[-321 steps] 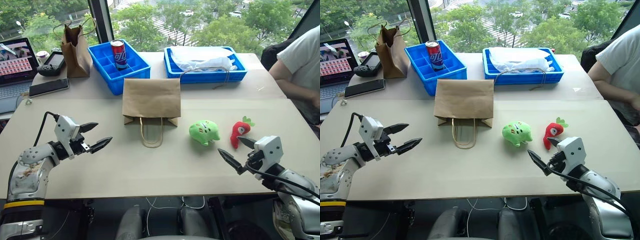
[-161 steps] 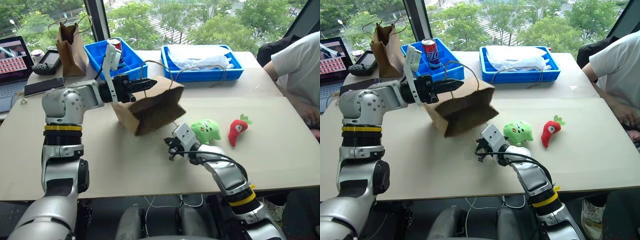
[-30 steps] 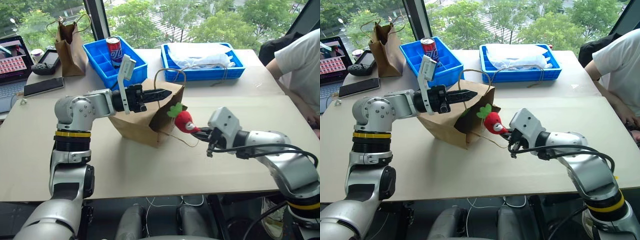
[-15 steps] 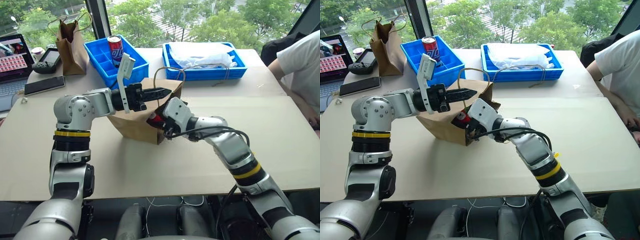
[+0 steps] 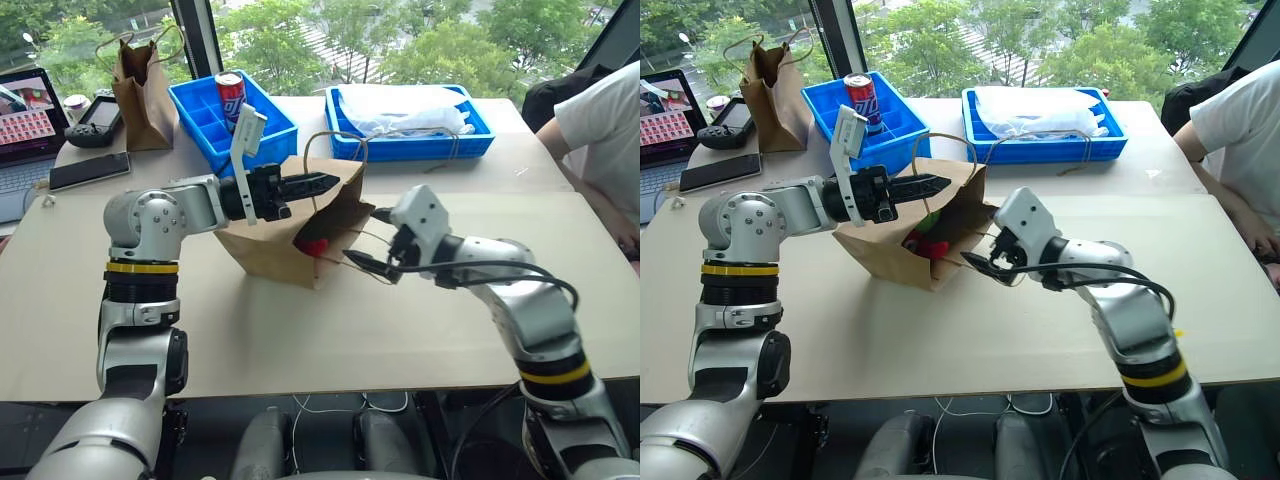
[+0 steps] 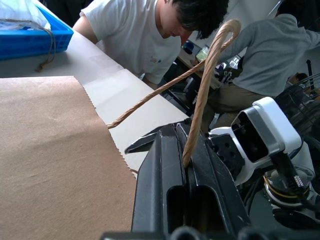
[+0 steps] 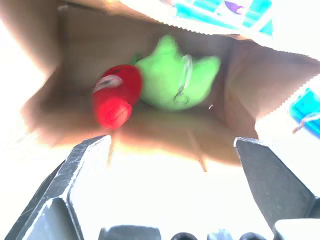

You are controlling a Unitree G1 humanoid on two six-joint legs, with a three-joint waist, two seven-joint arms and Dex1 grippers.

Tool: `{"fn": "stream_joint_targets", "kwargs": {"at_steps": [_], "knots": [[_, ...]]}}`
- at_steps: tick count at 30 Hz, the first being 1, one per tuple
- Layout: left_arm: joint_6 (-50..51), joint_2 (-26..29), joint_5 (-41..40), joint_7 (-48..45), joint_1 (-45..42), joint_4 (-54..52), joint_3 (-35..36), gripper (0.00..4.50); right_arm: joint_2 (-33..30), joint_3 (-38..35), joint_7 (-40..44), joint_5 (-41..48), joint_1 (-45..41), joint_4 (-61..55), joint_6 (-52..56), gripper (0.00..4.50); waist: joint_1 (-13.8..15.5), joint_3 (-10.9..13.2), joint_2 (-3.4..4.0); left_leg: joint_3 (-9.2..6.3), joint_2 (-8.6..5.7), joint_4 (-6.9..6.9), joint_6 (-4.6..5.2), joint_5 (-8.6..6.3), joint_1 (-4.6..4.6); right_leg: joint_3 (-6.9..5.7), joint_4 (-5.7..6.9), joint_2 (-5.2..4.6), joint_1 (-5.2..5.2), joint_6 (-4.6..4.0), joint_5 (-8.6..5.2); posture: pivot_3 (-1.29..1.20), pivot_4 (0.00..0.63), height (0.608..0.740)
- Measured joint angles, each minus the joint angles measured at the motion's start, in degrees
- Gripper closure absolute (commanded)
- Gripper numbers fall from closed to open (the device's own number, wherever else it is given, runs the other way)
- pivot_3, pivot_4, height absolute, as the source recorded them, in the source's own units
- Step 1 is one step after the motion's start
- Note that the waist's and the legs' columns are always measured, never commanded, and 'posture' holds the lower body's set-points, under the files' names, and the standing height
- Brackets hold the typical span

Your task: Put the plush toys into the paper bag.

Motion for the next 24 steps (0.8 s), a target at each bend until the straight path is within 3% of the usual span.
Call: {"fn": "stream_joint_targets", "kwargs": {"at_steps": [3,7,8,14,20,24], "knots": [[-0.11,-0.02,0.05,-0.25,-0.01,0.08,-0.04,4.5,-2.46,0.03,0.78,0.16,3.74,-2.23,0.98,0.05,-0.09,0.01,-0.01,0.01,0.01,0.02,0.0,0.0,0.06,0.02,-0.01,0.06,0.04,-0.01,0.0,0.0,0.15,0.74],[-0.41,-0.32,0.16,-0.55,-0.01,0.2,-0.57,4.5,0.44,4.82,-1.12,-1.78,4.89,-1.32,0.47,0.05,-0.54,0.01,-0.01,0.02,0.0,0.02,-0.06,0.04,0.12,0.1,0.11,0.13,0.0,-0.04,0.0,0.0,0.15,0.74],[-0.61,-0.33,0.24,-0.61,-0.02,0.25,-0.66,4.5,1.78,5.95,-2.19,-2.84,4.7,0.04,-0.39,0.55,-0.52,0.01,-0.01,0.02,0.0,0.03,-0.07,0.05,0.12,0.1,0.11,0.13,0.0,-0.04,0.0,0.0,0.15,0.74],[-0.93,0.24,0.39,-0.86,-0.06,0.27,-0.65,4.5,2.93,11.28,-5.0,-9.55,4.75,7.45,-4.58,2.45,-0.12,0.01,-0.01,0.02,-0.03,0.04,-0.06,0.05,0.05,0.09,0.03,0.03,0.0,-0.03,0.0,0.0,0.15,0.74],[-1.26,0.7,0.76,-0.84,-0.06,0.27,-0.65,4.5,1.68,10.61,-4.7,-12.08,4.57,9.87,-11.89,4.49,-0.23,0.01,-0.01,0.02,-0.02,0.03,-0.06,0.04,0.05,0.08,0.01,0.06,-0.01,-0.03,0.0,0.0,0.15,0.74],[-1.34,0.92,0.77,-0.26,-0.69,0.5,0.23,4.5,1.13,6.25,-4.61,-11.87,0.46,10.1,-15.32,4.49,-0.3,0.02,-0.03,0.02,-0.01,0.06,-0.08,0.06,0.05,0.09,0.09,0.06,-0.04,-0.03,0.0,0.0,0.15,0.74]]}}
